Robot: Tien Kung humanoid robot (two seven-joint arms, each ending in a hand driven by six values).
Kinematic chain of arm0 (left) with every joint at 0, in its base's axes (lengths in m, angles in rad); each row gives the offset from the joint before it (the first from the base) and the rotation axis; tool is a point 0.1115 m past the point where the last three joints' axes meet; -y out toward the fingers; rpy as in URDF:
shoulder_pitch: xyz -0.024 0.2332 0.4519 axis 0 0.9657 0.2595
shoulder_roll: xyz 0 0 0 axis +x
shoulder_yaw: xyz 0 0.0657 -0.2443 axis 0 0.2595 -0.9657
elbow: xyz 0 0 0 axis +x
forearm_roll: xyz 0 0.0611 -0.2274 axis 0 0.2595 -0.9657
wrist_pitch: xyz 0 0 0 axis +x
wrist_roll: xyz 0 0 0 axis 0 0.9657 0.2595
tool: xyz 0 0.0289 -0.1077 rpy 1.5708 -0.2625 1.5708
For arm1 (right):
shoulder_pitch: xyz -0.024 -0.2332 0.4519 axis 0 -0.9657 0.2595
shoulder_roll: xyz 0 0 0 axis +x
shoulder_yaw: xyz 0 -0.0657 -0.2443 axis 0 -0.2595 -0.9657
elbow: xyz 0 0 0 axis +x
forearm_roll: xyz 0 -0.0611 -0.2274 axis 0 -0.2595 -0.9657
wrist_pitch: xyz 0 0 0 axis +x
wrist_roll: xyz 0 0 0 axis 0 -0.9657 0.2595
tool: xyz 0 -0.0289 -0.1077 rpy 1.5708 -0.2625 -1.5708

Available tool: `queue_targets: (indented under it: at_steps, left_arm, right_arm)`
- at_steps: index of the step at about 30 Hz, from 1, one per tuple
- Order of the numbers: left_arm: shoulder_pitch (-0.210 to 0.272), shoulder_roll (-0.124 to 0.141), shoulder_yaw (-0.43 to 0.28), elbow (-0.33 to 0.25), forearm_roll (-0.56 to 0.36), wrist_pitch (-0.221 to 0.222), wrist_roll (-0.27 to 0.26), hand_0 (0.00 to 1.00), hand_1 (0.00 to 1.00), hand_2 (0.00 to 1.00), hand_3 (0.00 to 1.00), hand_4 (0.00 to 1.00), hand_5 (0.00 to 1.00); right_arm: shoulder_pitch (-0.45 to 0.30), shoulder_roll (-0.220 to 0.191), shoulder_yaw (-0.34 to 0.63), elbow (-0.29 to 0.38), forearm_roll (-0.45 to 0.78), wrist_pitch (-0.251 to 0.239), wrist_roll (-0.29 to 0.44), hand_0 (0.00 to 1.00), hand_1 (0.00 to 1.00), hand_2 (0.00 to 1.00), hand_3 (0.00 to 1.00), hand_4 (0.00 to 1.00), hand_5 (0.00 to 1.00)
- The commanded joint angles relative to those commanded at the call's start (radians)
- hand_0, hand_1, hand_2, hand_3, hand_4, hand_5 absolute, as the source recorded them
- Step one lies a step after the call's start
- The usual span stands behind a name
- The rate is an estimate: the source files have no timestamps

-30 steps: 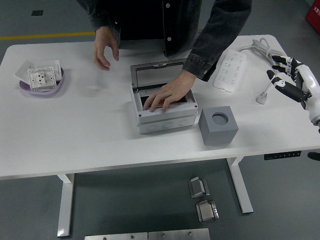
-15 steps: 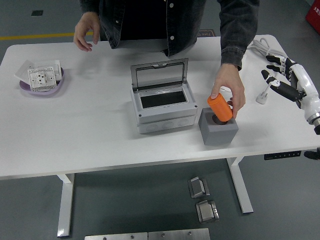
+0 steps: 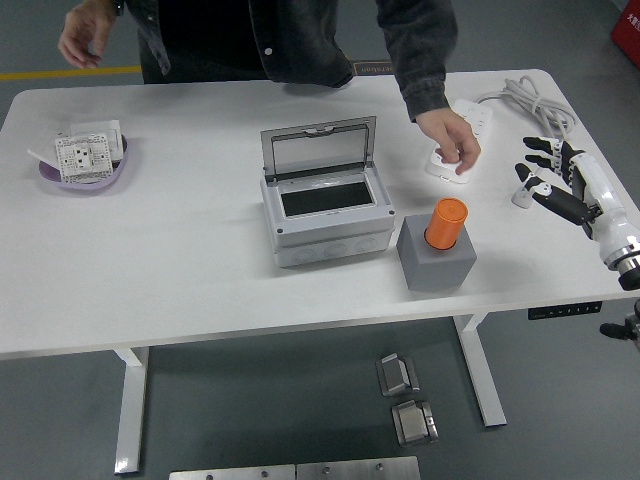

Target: Pick up the cylinder from the cube,place it in the box,flap close box

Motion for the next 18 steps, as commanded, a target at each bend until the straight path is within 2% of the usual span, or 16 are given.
queue_targets:
  at_steps: [7, 8, 13, 14, 18]
  left_arm:
    - [0.001, -0.008, 0.005, 0.000, -0.008, 0.000, -0.001, 0.718, 0.701, 0.642, 0.678, 0.673, 0.328]
    - [0.001, -0.009, 0.005, -0.001, -0.008, 0.001, -0.002, 0.717, 0.701, 0.642, 0.678, 0.672, 0.328]
    - [-0.001, -0.012, 0.009, -0.003, -0.011, 0.000, -0.003, 0.717, 0.701, 0.642, 0.678, 0.672, 0.328]
    - [-0.001, -0.013, 0.011, -0.003, -0.012, -0.001, -0.004, 0.718, 0.701, 0.642, 0.678, 0.672, 0.328]
    - [-0.001, -0.016, 0.017, -0.005, -0.017, -0.002, -0.004, 0.718, 0.701, 0.642, 0.678, 0.672, 0.328]
  right_arm:
    - [0.004, 0.031, -0.086, -0.009, 0.034, -0.008, 0.037, 0.863, 0.784, 0.825, 0.817, 0.694, 0.439]
    - [0.011, 0.035, -0.105, -0.011, 0.040, -0.004, 0.043, 0.842, 0.791, 0.829, 0.877, 0.689, 0.420]
    - [0.042, 0.057, -0.169, -0.026, 0.047, 0.011, 0.061, 0.842, 0.791, 0.829, 0.877, 0.689, 0.420]
    - [0.047, 0.060, -0.176, -0.030, 0.049, 0.015, 0.063, 0.786, 0.794, 0.841, 0.890, 0.694, 0.413]
    - [0.071, 0.067, -0.198, -0.050, 0.064, 0.030, 0.076, 0.786, 0.794, 0.841, 0.890, 0.694, 0.413]
